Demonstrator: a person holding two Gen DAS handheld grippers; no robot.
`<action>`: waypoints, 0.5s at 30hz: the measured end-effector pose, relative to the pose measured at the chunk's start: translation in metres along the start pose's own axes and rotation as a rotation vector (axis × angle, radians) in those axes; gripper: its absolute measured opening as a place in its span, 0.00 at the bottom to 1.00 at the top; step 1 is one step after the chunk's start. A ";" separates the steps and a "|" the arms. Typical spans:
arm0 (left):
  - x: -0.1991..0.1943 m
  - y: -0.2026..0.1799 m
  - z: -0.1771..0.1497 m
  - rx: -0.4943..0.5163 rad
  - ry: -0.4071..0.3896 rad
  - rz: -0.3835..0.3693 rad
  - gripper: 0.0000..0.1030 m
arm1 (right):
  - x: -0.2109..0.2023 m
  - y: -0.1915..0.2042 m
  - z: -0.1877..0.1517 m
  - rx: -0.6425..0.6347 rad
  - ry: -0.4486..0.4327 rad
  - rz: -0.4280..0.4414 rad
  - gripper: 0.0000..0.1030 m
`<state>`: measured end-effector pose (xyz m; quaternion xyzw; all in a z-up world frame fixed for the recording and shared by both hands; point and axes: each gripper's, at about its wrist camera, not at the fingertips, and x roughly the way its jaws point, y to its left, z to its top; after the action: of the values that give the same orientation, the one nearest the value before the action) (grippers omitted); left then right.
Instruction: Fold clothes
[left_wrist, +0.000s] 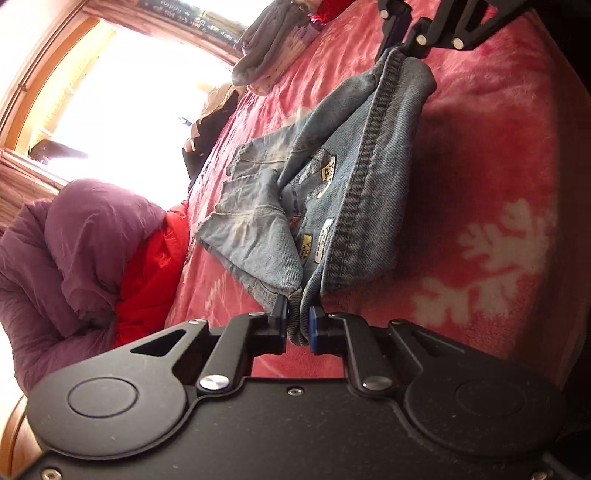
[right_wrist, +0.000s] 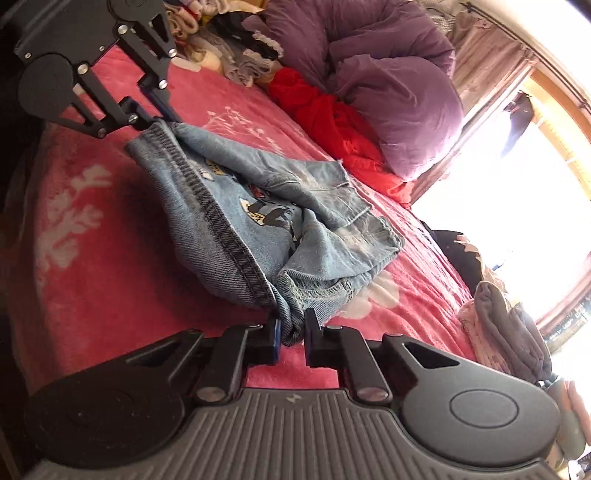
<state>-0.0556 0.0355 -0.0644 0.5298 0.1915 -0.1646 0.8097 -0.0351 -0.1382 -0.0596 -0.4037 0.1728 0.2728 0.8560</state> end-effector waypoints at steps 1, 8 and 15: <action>-0.007 0.000 0.000 0.010 -0.005 -0.008 0.09 | -0.007 -0.001 0.002 -0.010 -0.002 0.013 0.13; -0.043 0.038 0.011 -0.095 -0.068 -0.104 0.09 | -0.066 -0.012 0.015 -0.102 -0.017 0.089 0.13; -0.065 0.084 0.020 -0.261 -0.133 -0.209 0.09 | -0.081 -0.057 0.033 0.012 -0.068 0.103 0.13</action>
<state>-0.0704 0.0532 0.0414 0.3855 0.2112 -0.2564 0.8608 -0.0621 -0.1686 0.0371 -0.3795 0.1657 0.3291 0.8486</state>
